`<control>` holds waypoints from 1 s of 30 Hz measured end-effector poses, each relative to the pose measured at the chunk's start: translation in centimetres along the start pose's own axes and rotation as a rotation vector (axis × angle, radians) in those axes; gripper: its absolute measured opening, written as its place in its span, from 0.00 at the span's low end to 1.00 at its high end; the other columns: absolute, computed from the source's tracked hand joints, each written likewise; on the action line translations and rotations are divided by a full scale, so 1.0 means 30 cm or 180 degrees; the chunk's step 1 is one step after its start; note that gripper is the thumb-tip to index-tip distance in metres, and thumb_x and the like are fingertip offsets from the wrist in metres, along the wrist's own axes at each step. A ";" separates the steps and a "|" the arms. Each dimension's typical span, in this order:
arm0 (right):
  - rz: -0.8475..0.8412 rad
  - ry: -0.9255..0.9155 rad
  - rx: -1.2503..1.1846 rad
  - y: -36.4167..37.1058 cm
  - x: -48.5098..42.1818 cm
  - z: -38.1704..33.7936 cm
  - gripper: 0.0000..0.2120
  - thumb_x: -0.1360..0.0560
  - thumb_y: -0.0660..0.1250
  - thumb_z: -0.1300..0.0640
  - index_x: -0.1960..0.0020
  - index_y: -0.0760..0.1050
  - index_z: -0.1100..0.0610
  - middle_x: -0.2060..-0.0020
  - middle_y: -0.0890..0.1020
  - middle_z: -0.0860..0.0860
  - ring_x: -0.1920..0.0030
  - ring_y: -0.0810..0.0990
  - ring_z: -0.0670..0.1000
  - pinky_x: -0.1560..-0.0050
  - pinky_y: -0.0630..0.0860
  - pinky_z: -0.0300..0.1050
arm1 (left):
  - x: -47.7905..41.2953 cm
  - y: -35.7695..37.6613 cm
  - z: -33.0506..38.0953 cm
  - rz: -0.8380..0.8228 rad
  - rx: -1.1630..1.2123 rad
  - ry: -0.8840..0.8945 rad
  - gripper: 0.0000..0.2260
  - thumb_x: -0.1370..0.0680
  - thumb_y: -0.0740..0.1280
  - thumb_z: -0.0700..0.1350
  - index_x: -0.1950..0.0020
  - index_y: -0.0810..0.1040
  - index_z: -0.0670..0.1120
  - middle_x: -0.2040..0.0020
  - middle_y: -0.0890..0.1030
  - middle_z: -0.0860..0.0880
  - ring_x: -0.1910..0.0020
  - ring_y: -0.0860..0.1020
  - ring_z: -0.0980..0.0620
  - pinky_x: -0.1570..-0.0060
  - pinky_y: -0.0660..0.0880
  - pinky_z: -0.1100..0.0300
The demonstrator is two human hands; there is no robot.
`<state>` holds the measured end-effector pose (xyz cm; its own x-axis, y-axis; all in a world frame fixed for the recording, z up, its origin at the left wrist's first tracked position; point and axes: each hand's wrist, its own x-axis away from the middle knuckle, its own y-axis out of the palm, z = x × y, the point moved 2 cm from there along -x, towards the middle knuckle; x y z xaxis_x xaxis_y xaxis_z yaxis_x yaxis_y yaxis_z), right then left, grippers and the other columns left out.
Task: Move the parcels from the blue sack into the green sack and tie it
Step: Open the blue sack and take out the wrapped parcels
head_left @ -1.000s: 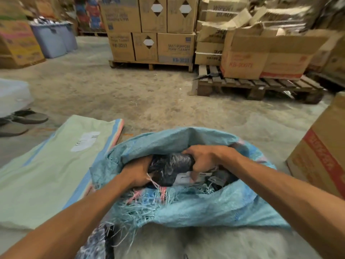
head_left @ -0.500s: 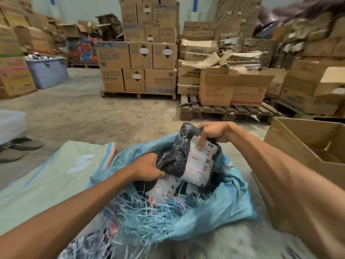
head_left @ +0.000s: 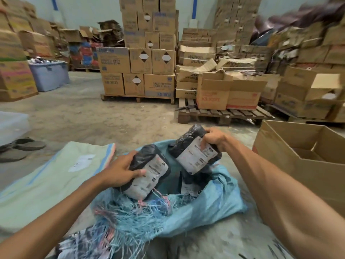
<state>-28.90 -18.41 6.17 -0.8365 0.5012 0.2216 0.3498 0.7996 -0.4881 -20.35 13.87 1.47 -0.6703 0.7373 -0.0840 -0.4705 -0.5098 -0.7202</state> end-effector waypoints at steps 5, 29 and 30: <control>-0.0018 -0.0090 -0.0605 0.071 0.015 -0.004 0.19 0.35 0.70 0.76 0.47 0.78 0.62 0.54 0.85 0.62 0.57 0.85 0.62 0.52 0.83 0.64 | 0.108 -0.171 -0.045 0.0890 0.1870 -0.0395 0.10 0.23 0.69 0.47 0.41 0.79 0.49 0.49 0.86 0.51 0.52 0.85 0.51 0.55 0.78 0.55; -0.2315 0.1080 -0.2520 1.518 0.503 -0.017 0.15 0.19 0.65 0.57 0.37 0.78 0.64 0.51 0.87 0.61 0.57 0.88 0.57 0.66 0.84 0.51 | 1.193 -0.506 -0.883 0.3091 0.3095 -0.2538 0.31 0.37 0.74 0.59 0.37 0.80 0.49 0.43 0.84 0.47 0.44 0.82 0.44 0.37 0.74 0.44; -0.2324 0.1191 -0.2526 1.559 0.514 0.020 0.13 0.19 0.65 0.57 0.39 0.79 0.64 0.52 0.87 0.60 0.58 0.88 0.57 0.66 0.84 0.51 | 1.216 -0.481 -0.910 0.3064 0.3089 -0.2636 0.29 0.35 0.73 0.58 0.37 0.80 0.48 0.43 0.84 0.47 0.44 0.82 0.44 0.37 0.74 0.44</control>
<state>-25.70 26.51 -13.74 -0.8180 -0.2086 0.5361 0.1107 0.8574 0.5026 -22.35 60.22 -10.00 -0.8796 -0.2793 0.3851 0.3391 -0.9359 0.0958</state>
